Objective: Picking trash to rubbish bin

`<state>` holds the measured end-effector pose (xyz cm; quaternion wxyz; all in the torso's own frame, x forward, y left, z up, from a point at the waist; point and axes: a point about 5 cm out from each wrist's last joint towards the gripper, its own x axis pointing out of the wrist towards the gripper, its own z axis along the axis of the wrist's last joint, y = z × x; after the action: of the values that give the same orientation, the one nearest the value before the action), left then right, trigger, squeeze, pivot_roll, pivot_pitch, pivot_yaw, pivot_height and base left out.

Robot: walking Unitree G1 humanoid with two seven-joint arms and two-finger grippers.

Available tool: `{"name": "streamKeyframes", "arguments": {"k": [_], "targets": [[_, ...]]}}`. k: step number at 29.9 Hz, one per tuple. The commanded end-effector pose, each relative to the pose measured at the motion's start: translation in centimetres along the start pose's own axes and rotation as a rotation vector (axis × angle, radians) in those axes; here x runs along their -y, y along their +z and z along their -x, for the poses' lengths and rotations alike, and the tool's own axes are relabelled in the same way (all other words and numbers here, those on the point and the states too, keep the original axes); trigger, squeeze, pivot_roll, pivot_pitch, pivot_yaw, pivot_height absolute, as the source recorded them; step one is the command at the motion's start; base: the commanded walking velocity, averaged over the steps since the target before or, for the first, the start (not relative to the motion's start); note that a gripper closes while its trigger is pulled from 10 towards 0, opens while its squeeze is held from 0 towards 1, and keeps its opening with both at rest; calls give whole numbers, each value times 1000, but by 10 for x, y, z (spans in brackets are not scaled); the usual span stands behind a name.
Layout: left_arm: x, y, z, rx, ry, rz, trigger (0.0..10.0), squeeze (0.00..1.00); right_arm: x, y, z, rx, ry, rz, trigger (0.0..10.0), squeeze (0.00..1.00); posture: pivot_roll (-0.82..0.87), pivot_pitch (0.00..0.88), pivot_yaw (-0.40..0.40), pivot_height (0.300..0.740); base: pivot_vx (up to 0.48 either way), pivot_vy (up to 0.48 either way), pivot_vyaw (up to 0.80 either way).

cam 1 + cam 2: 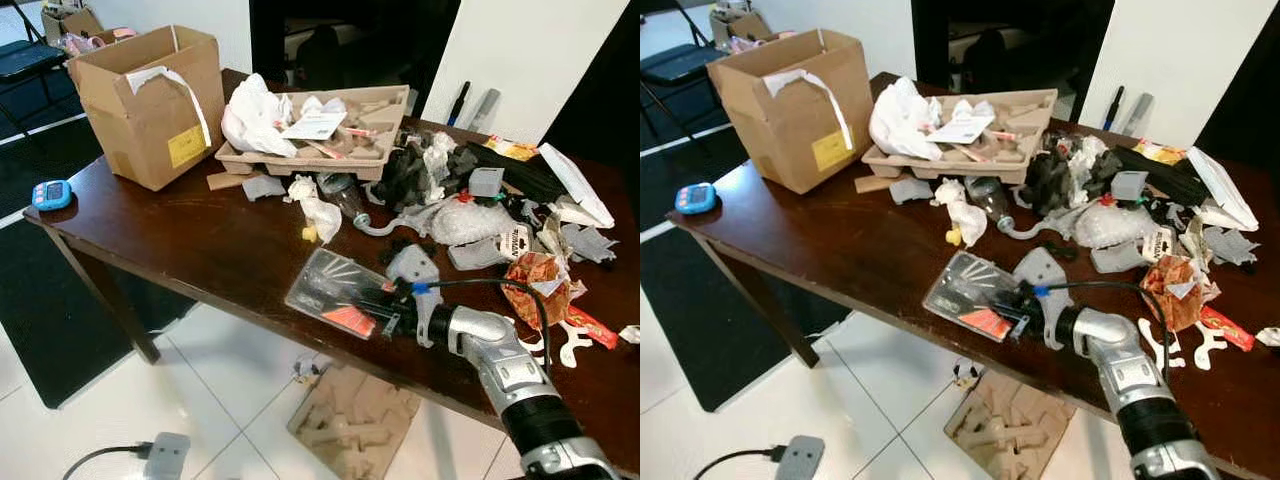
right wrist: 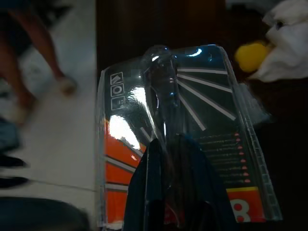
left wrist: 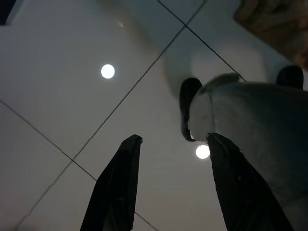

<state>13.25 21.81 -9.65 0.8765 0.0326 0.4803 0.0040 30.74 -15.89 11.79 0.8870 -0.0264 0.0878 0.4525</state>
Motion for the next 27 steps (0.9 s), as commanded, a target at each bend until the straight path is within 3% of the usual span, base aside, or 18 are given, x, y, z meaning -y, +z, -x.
{"name": "streamKeyframes", "arguments": {"k": [1, 4, 6, 10, 14, 15, 16, 17, 19, 20, 21, 22, 23, 24, 25, 26, 27], "targets": [[-16, -4, 4, 5, 61, 57, 10000, 0, -2, 9, 3, 109, 32, -73, 0, 0, 111, 130, -41, 740, 0, 0, 0], [-50, 13, 8, 105, 191, 179, 10000, 0, 0, 38, 5, 368, 43, -181, 0, 0, 111, 130, -41, 740, 0, 0, 0], [-57, 19, 9, 136, 216, 196, 10000, 0, 2, 43, 5, 413, 38, -201, 0, 0, 111, 130, -41, 740, 0, 0, 0], [-100, 67, 21, 367, 339, 261, 10000, 0, 10, 57, 8, 567, -4, -273, 0, 0, 135, 135, -44, 740, 0, 0, 0], [-110, 87, 26, 458, 352, 264, 10000, 0, 13, 63, 9, 623, -17, -300, 0, 0, 137, 136, -45, 740, 0, 0, 0], [-114, 104, 29, 532, 342, 255, 10000, 0, 14, 67, 11, 664, -13, -323, 0, 0, 137, 136, -45, 740, 0, 0, 0], [-116, 137, 37, 670, 294, 223, 10000, 0, 15, 75, 16, 728, 11, -360, 0, 0, 141, 132, -43, 740, 0, 0, 0], [-114, 150, 39, 729, 254, 208, 10000, 0, 14, 77, 17, 750, 28, -368, 0, 0, 140, 129, -41, 740, 0, 0, 0], [-114, 150, 39, 729, 254, 208, 10000, 0, 14, 77, 17, 750, 28, -368, 0, 0, 140, 129, -41, 740, 0, 0, 0], [-102, 174, 43, 828, 131, 176, 10000, 0, 15, 80, 20, 780, 22, -382, 0, 0, 143, 129, -37, 740, 0, 0, 0], [-102, 174, 43, 828, 131, 176, 10000, 0, 15, 80, 20, 780, 22, -382, 0, 0, 143, 129, -37, 740, 0, 0, 0], [-82, 189, 42, 868, -19, 126, 10000, 0, 16, 84, 20, 823, 13, -402, 0, 0, 142, 128, -36, 740, 0, 0, 0], [-82, 189, 42, 868, -19, 126, 10000, 0, 16, 84, 20, 823, 13, -402, 0, 0, 142, 128, -36, 740, 0, 0, 0], [-72, 194, 42, 878, -82, 103, 10000, 0, 16, 86, 20, 842, 14, -411, 0, 0, 139, 123, -33, 740, 0, 0, 0], [-59, 198, 41, 884, -178, 77, 10000, 0, 16, 89, 22, 874, 22, -420, 0, 0, 139, 123, -33, 740, 0, 0, 0], [-32, 204, 42, 881, -375, 36, 10000, 0, 19, 95, 25, 926, 7, -432, 0, 0, 134, 118, -27, 740, 0, 0, 0], [-24, 205, 43, 878, -433, 30, 10000, 0, 21, 96, 27, 937, -4, -435, 0, 0, 134, 118, -27, 740, 0, 0, 0]]}}
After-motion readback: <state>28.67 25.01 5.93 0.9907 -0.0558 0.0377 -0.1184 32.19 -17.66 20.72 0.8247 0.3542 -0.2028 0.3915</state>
